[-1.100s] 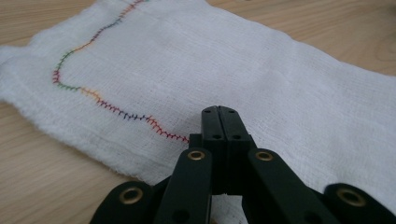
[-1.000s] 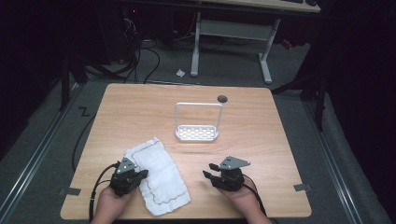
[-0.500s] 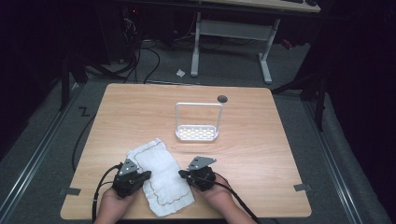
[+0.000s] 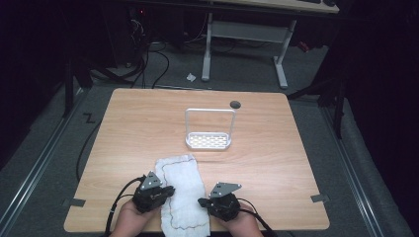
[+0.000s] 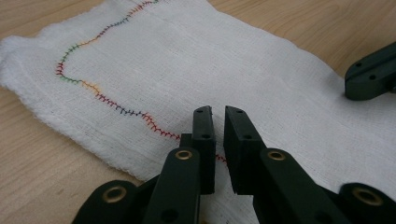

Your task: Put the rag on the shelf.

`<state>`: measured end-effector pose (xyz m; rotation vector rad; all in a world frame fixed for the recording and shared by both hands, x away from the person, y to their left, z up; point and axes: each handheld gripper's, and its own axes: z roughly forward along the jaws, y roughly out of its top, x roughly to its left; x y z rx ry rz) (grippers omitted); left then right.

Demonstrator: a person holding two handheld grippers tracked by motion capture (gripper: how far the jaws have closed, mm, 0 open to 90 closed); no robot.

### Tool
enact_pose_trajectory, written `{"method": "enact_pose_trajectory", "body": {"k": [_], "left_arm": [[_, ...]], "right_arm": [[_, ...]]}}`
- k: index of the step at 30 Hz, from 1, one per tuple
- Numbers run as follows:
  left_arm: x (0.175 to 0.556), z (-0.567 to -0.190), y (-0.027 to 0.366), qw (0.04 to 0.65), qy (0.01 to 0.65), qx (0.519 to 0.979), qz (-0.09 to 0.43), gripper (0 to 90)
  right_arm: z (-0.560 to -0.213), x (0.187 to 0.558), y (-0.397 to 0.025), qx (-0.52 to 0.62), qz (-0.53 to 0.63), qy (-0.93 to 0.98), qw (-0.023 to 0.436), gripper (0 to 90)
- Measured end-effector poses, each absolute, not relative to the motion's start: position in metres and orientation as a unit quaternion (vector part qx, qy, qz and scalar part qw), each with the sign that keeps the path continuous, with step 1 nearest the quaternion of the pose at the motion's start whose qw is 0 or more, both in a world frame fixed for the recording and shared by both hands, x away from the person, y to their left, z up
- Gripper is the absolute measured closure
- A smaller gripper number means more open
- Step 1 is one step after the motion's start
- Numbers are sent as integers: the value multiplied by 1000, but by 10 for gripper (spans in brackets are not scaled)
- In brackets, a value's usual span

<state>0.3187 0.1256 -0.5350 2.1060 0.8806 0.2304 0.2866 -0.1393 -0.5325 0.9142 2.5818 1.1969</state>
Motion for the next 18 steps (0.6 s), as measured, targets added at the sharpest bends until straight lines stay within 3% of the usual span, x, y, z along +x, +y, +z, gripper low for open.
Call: {"method": "enact_pose_trajectory", "body": {"k": [5, 10, 18], "left_arm": [[323, -533, 135, 419, 379, 817, 118, 705], [330, -535, 141, 406, 410, 807, 126, 803], [334, -535, 108, 408, 369, 827, 115, 797]], "right_arm": [[-526, 315, -131, 317, 409, 849, 106, 881], [-532, 343, -117, 319, 384, 858, 120, 879], [-533, 331, -147, 330, 380, 856, 118, 883]]}}
